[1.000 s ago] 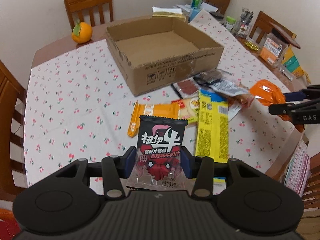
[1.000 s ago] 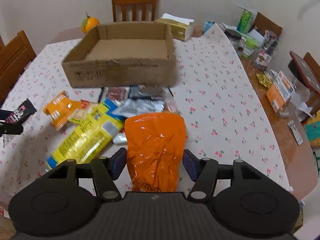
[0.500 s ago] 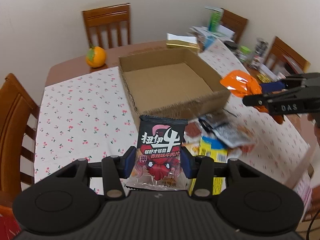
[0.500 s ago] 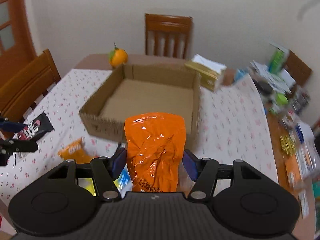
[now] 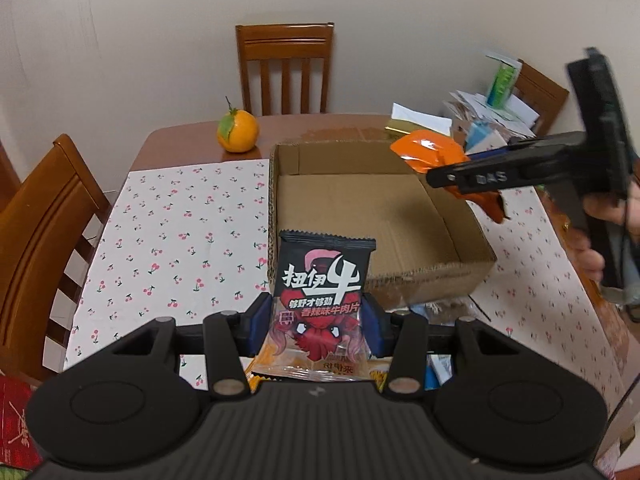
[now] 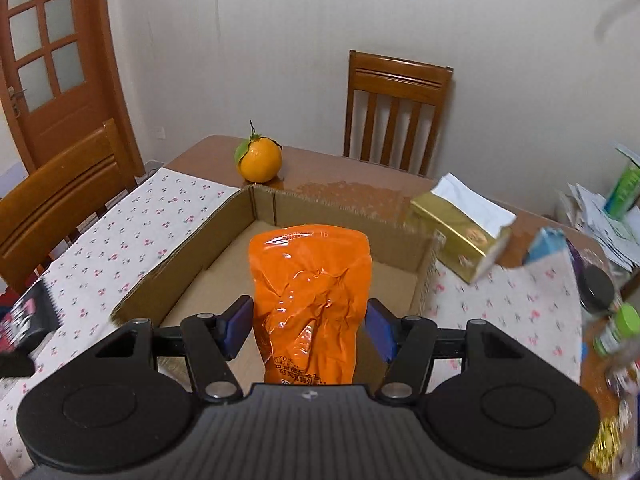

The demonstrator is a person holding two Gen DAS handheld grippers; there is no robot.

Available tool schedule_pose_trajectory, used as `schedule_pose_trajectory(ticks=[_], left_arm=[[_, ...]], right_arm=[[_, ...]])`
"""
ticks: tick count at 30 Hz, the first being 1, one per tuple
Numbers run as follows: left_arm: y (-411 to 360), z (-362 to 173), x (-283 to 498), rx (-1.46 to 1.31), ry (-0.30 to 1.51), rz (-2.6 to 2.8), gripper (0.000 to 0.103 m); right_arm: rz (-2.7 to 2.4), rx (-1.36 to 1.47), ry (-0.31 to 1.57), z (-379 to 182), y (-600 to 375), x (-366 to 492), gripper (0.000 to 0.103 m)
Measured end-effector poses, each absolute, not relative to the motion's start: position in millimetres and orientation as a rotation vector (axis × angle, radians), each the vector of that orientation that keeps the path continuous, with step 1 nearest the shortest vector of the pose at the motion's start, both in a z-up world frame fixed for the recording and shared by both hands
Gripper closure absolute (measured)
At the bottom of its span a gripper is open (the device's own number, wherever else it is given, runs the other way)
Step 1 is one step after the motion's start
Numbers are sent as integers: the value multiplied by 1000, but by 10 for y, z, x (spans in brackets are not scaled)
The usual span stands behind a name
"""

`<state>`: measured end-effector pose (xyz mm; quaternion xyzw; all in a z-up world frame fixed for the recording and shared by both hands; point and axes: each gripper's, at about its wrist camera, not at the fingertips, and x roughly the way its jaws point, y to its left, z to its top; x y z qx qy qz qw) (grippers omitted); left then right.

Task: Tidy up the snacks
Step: 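Carry the orange bag into the box and open the right gripper while the left gripper follows, then lower the jerky packet into the box and open the left gripper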

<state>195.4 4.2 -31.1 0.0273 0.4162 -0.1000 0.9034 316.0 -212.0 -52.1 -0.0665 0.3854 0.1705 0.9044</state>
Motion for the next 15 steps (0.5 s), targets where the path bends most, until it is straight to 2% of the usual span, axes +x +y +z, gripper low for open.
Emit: schedule_pose_trajectory(ticks=[3,4,5,7,15], left_arm=[[-12,-317,2018,55,861,-181,57],[-26,-322,2048,55,861,-177,57],[-45,-325,2081,55,863,-173,57],[-82,-337,2154,63,863,-175,57],[-272,-372,2533,101,863,-202,57]], right_arm=[[361,-150,790,-582,-2114,3395,36],[360,-146,786,-605,-2120,3448,31],[357,-139,788,-627,-2133,3497,16],[359,-125,770,-646,-2166,3503,0],[377,-66,766,-626,-2324,2998,0]])
